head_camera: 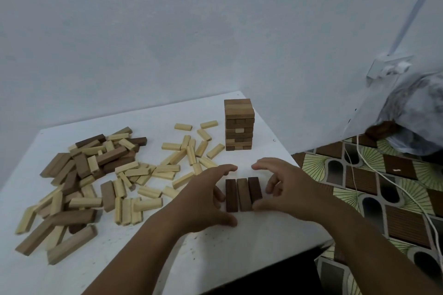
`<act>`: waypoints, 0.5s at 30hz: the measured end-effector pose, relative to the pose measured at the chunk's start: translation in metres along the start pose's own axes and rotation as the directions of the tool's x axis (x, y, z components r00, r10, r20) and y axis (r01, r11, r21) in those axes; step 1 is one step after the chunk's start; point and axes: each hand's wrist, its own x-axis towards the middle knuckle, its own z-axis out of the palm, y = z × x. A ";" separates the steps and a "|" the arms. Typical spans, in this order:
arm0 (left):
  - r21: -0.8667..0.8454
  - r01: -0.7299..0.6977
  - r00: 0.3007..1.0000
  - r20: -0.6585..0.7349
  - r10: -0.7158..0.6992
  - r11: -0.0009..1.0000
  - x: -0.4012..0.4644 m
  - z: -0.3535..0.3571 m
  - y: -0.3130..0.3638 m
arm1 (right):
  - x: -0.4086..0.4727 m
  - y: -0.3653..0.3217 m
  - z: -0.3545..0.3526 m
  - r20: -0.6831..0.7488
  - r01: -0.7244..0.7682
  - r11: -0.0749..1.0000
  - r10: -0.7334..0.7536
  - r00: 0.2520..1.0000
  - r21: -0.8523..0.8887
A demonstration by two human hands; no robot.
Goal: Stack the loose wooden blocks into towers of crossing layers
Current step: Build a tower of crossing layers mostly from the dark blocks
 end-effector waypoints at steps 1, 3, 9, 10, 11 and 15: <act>0.010 -0.020 1.000 0.001 0.020 1.000 0.003 0.002 0.000 | 0.001 -0.001 -0.001 0.060 0.011 1.000 -0.010 0.998 -0.016; 0.000 -0.074 0.997 -0.004 0.074 0.997 0.007 0.006 -0.002 | 0.006 -0.001 0.003 0.122 0.048 0.997 -0.040 0.992 -0.060; -0.055 -0.160 0.985 -0.078 0.155 0.986 0.011 0.008 -0.010 | 0.014 0.006 0.015 0.095 0.124 0.992 -0.125 0.988 0.016; -0.063 -0.171 0.982 -0.096 0.164 0.983 0.010 0.008 -0.010 | 0.014 0.006 0.016 0.079 0.137 0.990 -0.140 0.987 0.034; -0.071 -0.183 0.978 -0.113 0.174 0.981 0.010 0.007 -0.010 | 0.015 0.005 0.015 0.060 0.155 0.987 -0.158 0.986 0.053; -0.074 -0.219 0.965 -0.163 0.205 0.973 0.015 -0.004 -0.006 | 0.021 -0.004 0.004 0.002 0.212 0.975 -0.213 0.977 0.062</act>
